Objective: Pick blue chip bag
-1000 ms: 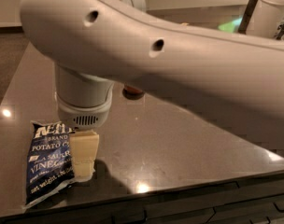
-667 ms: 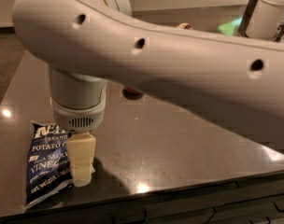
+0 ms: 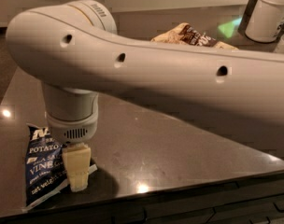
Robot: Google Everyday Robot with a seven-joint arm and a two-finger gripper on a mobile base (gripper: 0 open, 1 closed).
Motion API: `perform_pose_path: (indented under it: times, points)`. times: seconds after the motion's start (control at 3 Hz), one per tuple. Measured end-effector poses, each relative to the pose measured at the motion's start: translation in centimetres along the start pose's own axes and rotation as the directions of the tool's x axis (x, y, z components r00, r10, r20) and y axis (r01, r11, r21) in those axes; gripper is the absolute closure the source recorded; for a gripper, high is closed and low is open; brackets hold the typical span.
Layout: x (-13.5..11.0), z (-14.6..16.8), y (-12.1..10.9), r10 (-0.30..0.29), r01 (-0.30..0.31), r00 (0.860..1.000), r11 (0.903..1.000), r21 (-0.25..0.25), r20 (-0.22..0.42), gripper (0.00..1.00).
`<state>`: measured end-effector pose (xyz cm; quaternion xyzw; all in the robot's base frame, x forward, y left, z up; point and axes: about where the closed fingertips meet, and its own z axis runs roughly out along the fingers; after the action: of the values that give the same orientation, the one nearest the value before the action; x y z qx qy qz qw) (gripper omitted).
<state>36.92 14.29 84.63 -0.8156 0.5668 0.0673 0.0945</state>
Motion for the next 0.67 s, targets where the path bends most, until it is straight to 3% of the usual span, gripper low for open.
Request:
perform_pose_path:
  times: [0.67]
  points:
    - [-1.40, -0.16, 0.35, -0.037, 0.037, 0.999, 0.9992, -0.013, 0.037, 0.65]
